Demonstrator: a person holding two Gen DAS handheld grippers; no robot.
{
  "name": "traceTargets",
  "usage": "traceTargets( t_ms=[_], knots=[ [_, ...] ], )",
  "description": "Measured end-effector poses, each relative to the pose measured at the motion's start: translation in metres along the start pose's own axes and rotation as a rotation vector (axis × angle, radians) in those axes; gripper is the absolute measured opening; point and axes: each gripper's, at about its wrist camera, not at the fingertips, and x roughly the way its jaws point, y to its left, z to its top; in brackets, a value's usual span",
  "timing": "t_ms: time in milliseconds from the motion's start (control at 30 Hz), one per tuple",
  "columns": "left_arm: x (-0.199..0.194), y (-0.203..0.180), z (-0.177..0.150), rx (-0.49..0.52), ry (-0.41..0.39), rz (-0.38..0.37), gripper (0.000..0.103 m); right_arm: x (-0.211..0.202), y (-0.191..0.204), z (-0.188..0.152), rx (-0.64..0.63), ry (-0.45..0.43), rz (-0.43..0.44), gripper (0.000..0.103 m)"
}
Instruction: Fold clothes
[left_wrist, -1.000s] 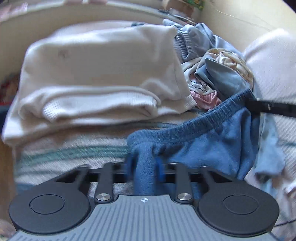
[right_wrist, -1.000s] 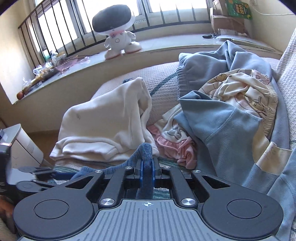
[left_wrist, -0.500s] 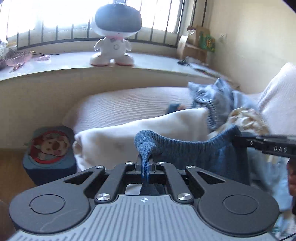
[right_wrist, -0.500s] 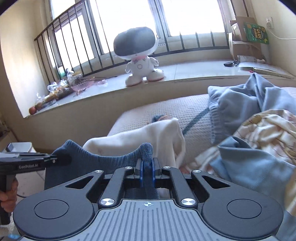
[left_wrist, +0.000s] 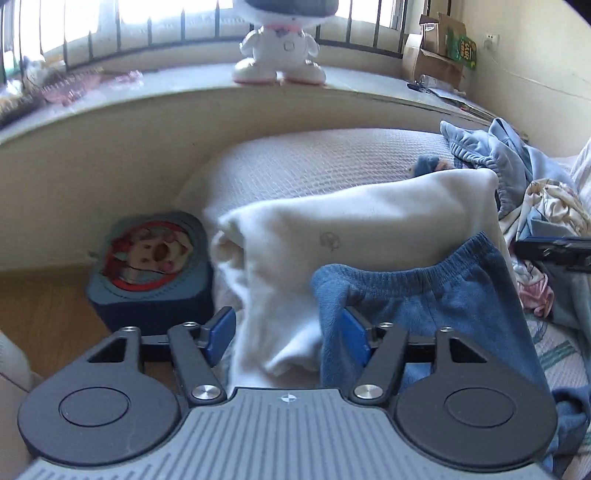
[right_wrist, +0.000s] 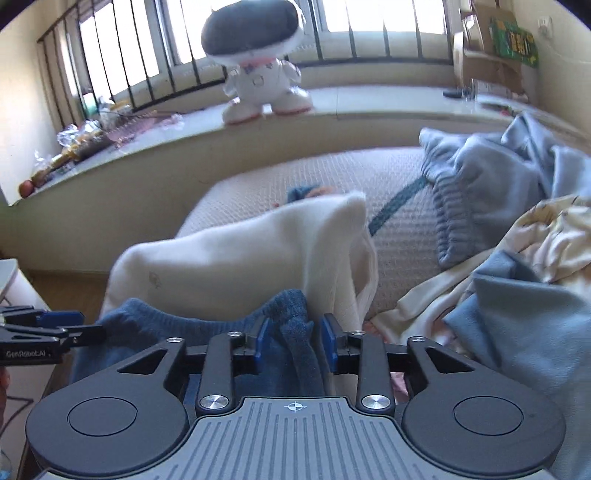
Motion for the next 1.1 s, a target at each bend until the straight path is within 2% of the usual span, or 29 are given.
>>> traceTargets(
  t_ms=[67, 133, 267, 333, 500, 633, 800, 900, 967, 1000, 1067, 1100],
  knots=[
    [-0.027, -0.006, -0.004, 0.025, -0.005, -0.009, 0.063, -0.025, -0.005, -0.001, -0.018, -0.009, 0.009, 0.035],
    [-0.054, -0.019, -0.014, 0.043, -0.008, -0.05, 0.063, -0.05, -0.009, -0.007, -0.046, -0.003, 0.017, 0.035],
    [-0.1, -0.055, -0.045, 0.079, -0.009, -0.173, 0.063, -0.091, -0.017, -0.035, -0.069, 0.02, 0.021, 0.035],
    [-0.109, -0.077, -0.067, 0.106, 0.01, -0.231, 0.063, -0.105, -0.022, -0.055, -0.06, 0.052, 0.033, 0.035],
    [-0.111, -0.121, -0.125, 0.166, 0.095, -0.271, 0.062, -0.125, -0.024, -0.107, -0.042, 0.141, 0.058, 0.035],
    [-0.115, -0.143, -0.15, 0.243, 0.072, -0.229, 0.062, -0.13, -0.016, -0.142, -0.017, 0.2, 0.108, 0.035],
    [-0.11, -0.16, -0.159, 0.345, 0.036, -0.164, 0.062, -0.115, -0.01, -0.163, 0.051, 0.239, 0.142, 0.035],
    [-0.103, -0.157, -0.16, 0.318, 0.058, -0.151, 0.062, -0.102, -0.007, -0.173, 0.082, 0.262, 0.163, 0.035],
    [-0.101, -0.153, -0.162, 0.295, 0.071, -0.158, 0.062, -0.098, -0.001, -0.178, 0.051, 0.254, 0.157, 0.037],
    [-0.101, -0.152, -0.164, 0.29, 0.075, -0.161, 0.062, -0.098, 0.003, -0.18, 0.021, 0.244, 0.145, 0.034],
    [-0.1, -0.15, -0.166, 0.281, 0.083, -0.165, 0.062, -0.1, 0.006, -0.182, -0.014, 0.233, 0.121, 0.021],
    [-0.101, -0.15, -0.167, 0.286, 0.085, -0.164, 0.062, -0.101, 0.004, -0.181, -0.015, 0.234, 0.119, 0.007]
  ],
)
